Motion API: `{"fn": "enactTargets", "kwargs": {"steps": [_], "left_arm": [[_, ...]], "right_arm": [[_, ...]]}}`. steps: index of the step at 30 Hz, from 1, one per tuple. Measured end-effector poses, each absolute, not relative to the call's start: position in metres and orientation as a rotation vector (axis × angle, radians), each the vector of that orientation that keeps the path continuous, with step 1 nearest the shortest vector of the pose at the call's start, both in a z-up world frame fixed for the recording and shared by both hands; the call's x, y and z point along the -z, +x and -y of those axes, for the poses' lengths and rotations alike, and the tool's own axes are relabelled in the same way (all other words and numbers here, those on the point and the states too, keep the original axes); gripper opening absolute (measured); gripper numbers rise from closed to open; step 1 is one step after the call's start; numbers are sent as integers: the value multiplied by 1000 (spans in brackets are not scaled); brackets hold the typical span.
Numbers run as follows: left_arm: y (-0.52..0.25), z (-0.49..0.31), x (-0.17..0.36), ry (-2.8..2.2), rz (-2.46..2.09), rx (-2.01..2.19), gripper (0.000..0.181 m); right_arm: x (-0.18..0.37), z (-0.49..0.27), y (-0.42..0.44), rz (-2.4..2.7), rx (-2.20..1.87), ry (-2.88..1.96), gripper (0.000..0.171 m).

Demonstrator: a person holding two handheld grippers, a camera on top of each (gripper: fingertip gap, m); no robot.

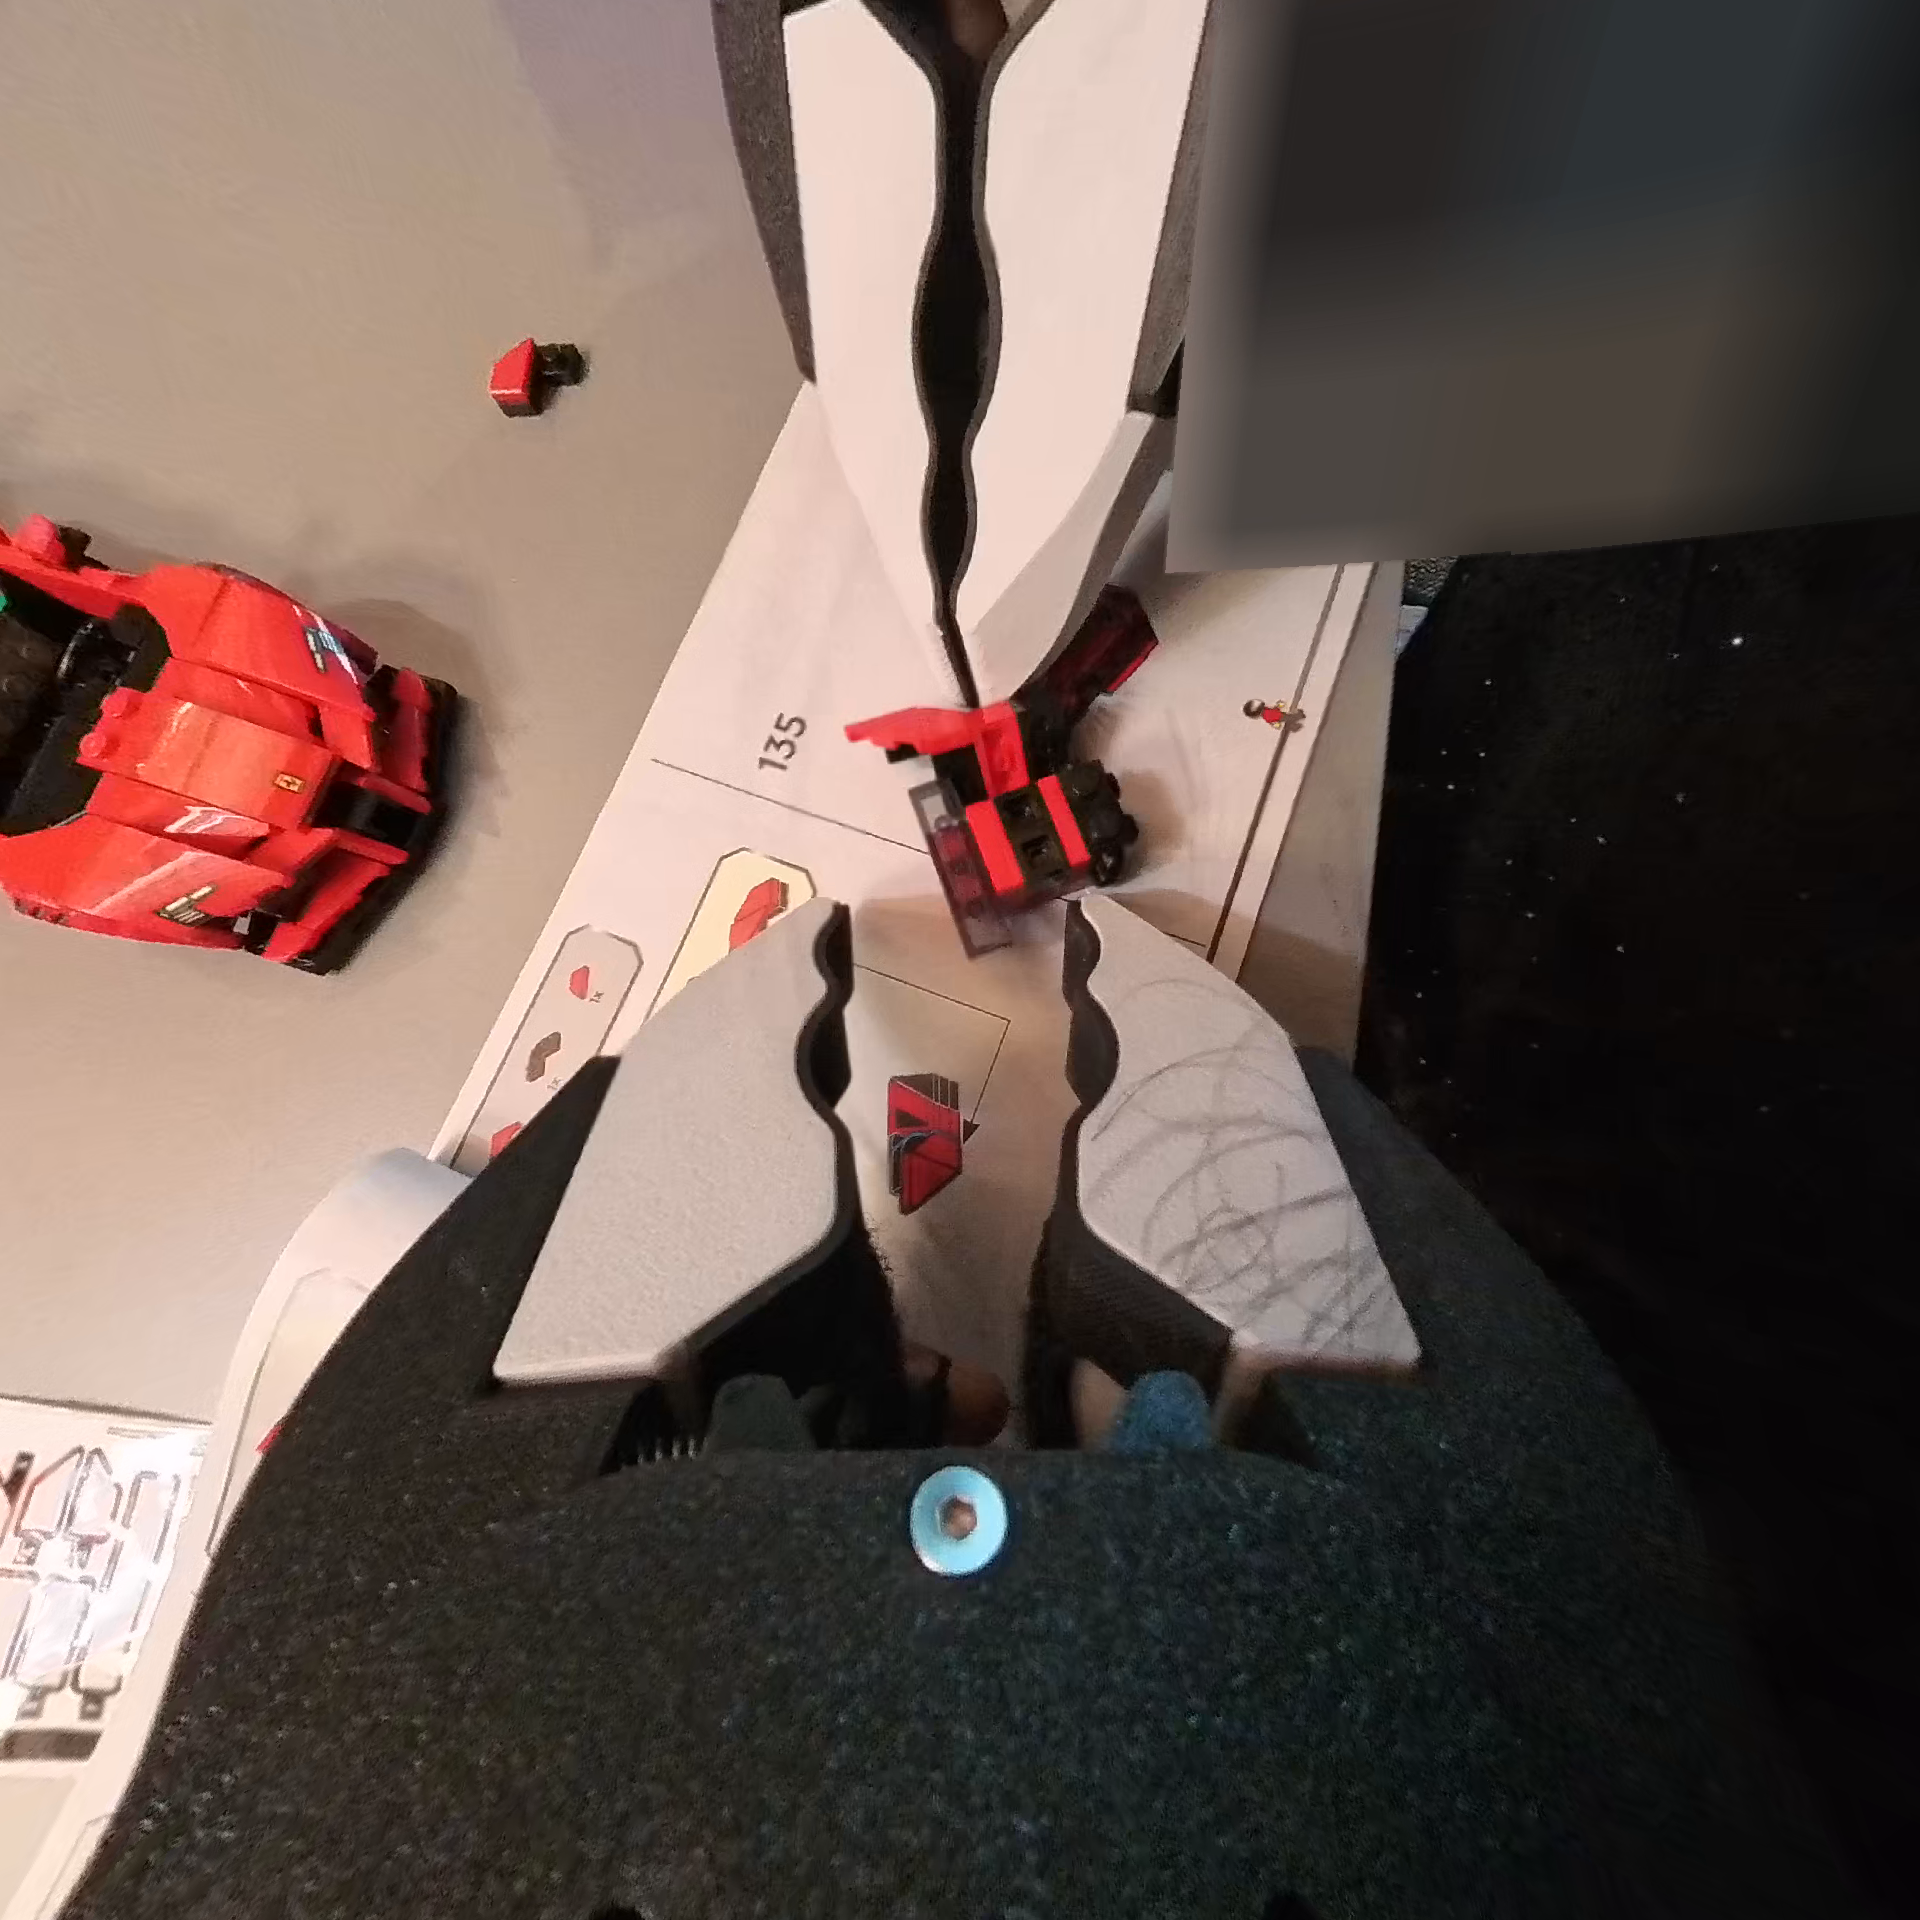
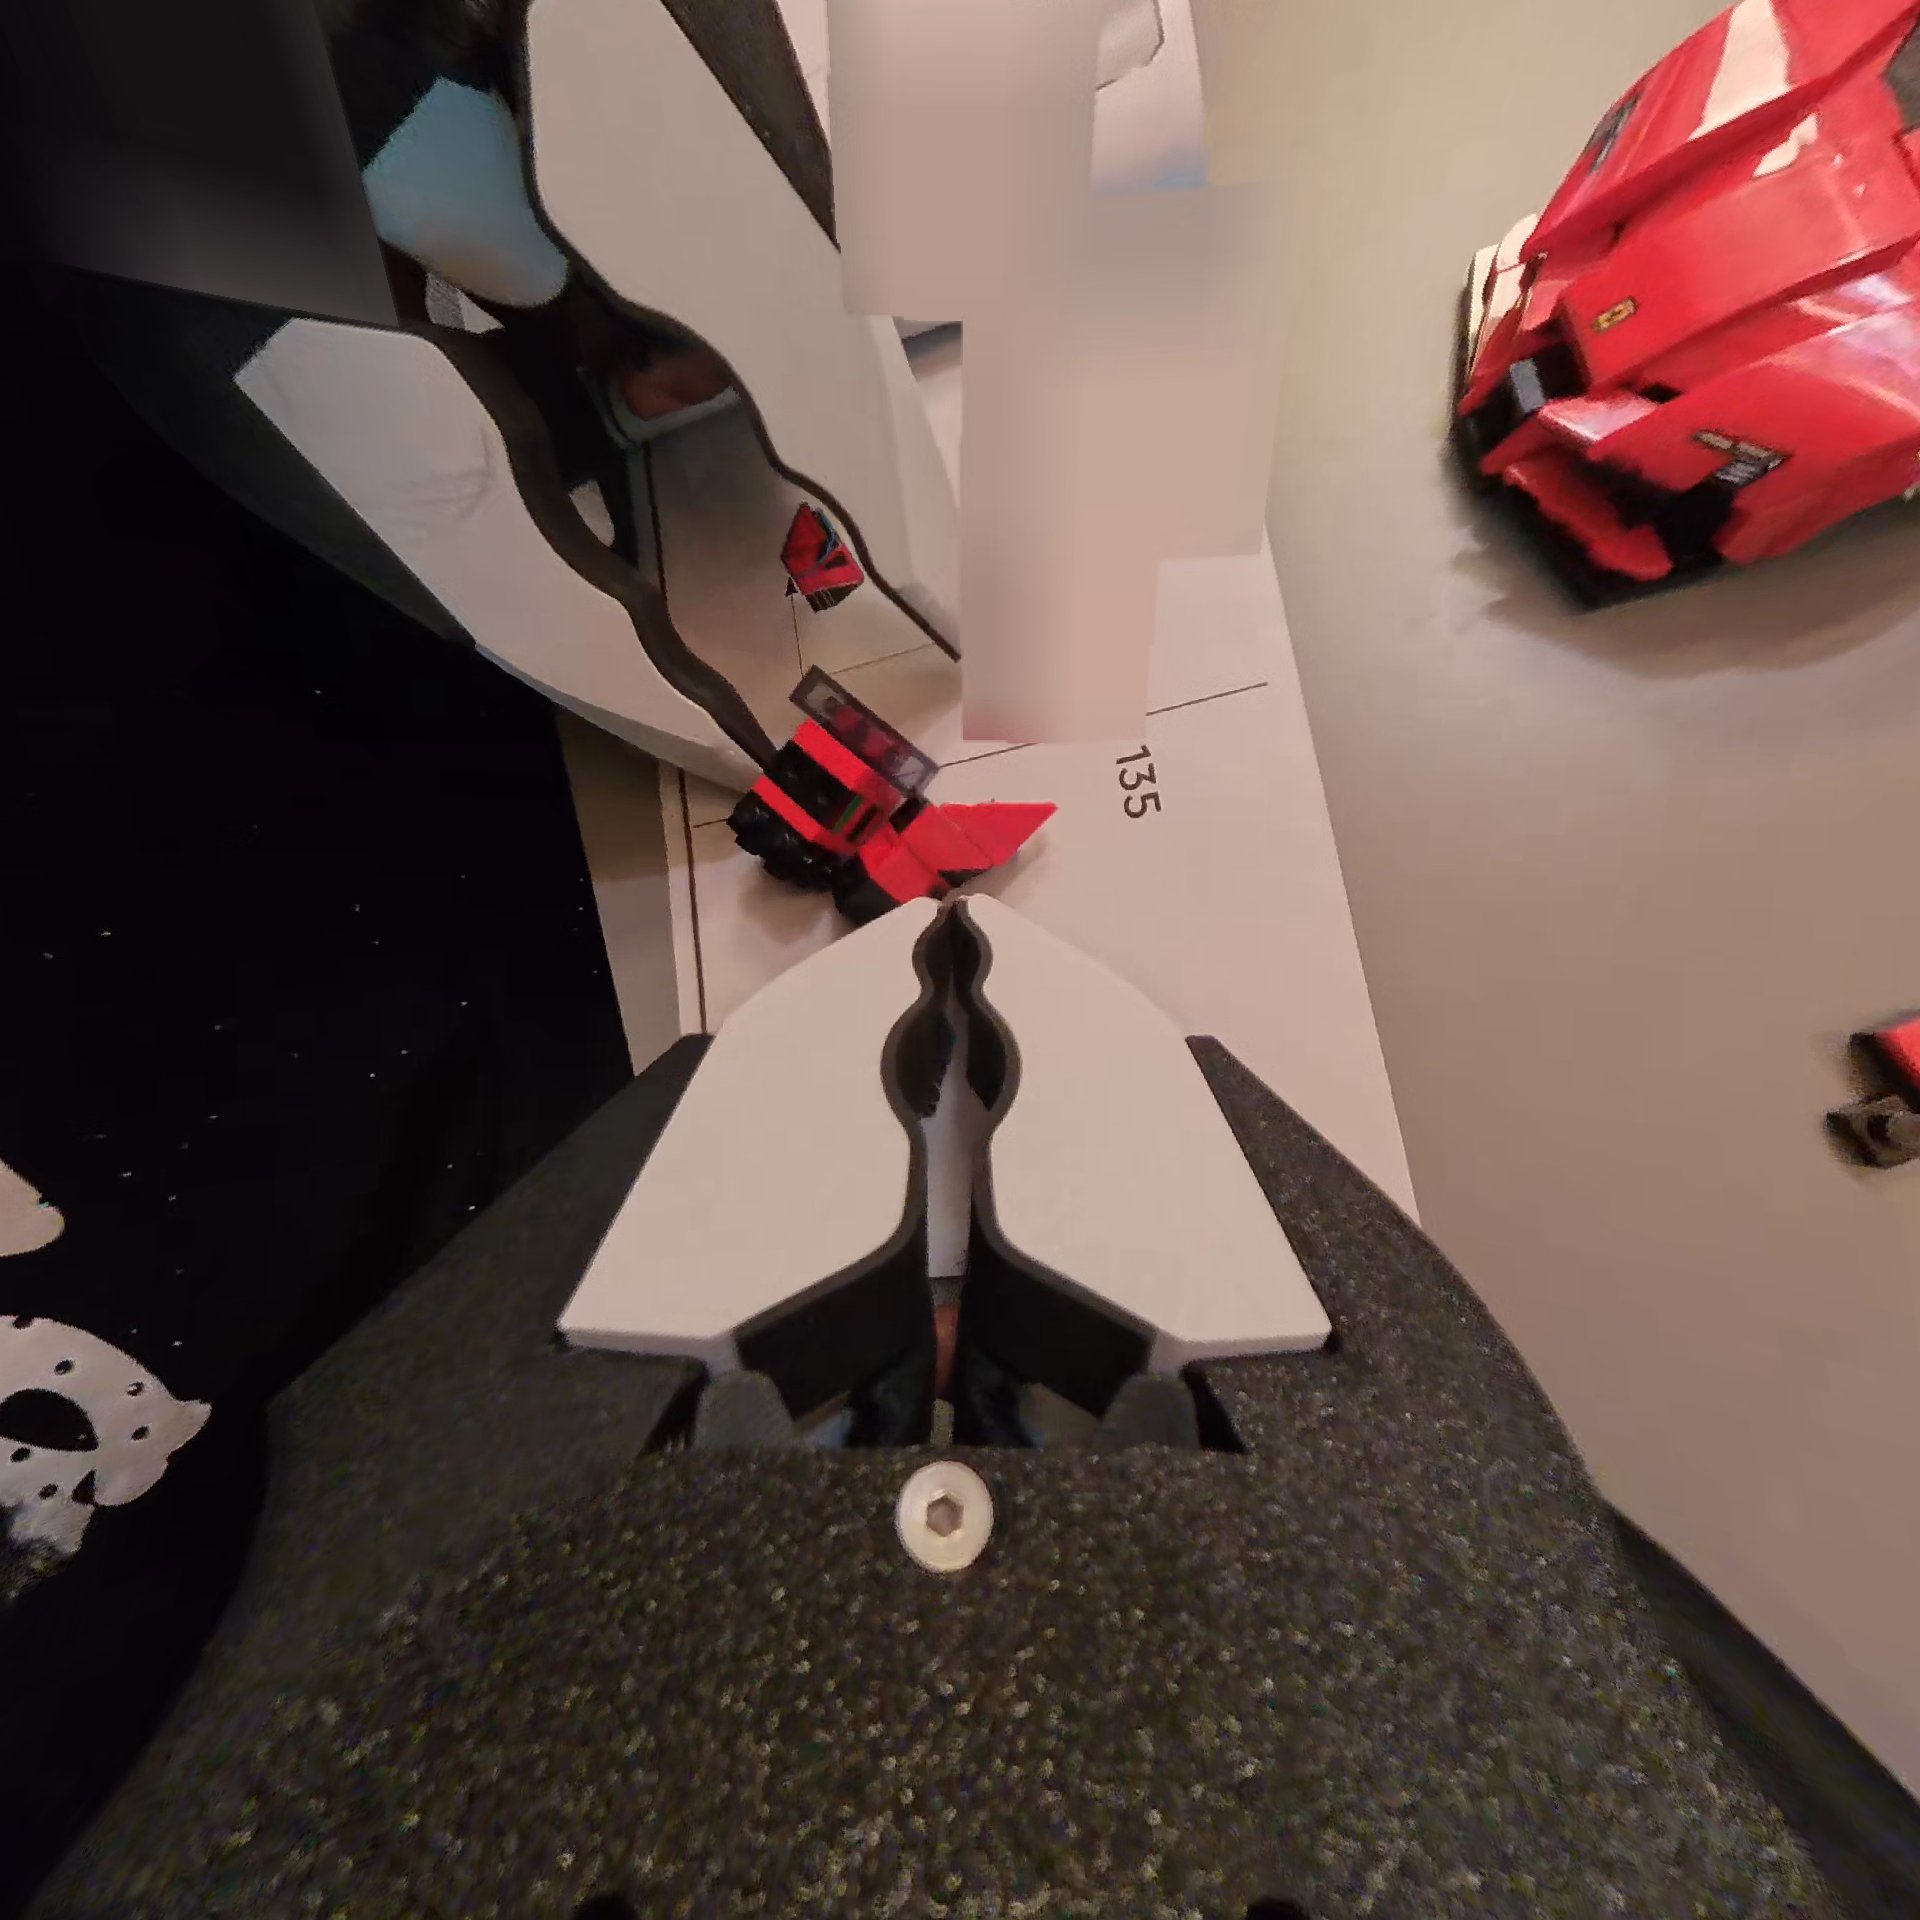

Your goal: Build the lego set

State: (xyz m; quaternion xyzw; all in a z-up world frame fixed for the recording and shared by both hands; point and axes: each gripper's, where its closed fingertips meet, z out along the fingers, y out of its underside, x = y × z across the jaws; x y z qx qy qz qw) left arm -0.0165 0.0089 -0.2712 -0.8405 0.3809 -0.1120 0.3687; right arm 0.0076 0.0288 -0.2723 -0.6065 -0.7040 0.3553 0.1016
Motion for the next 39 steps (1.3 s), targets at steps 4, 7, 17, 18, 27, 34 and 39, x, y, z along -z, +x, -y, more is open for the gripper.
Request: {"fn": "enactTargets", "kwargs": {"steps": [4, 7, 17, 18, 27, 34, 39], "left_arm": [[-17, -10, 271, -2159, -967, 288, 39], [-18, -9, 271, -2155, -966, 283, 39], [-21, -8, 272, -2193, -922, 309, 38], [-22, -8, 272, -2200, -919, 313, 37], [-25, 3, 267, -2198, -962, 401, 42], [-9, 13, 255, -2084, -1054, 484, 42], [-2, 11, 255, -2030, -1088, 407, 29]], "right_arm": [[274, -26, 7, 2133, -1041, -1772, 0], [273, -24, 7, 2137, -1052, -1771, 0], [267, -15, 12, 2142, -1141, -1768, 0], [268, -15, 13, 2142, -1142, -1782, 3], [266, -7, 30, 2119, -1182, -1763, 40], [275, -24, 22, 2261, -752, -1434, 68], [273, -18, 14, 2309, -765, -1324, 47]]}}
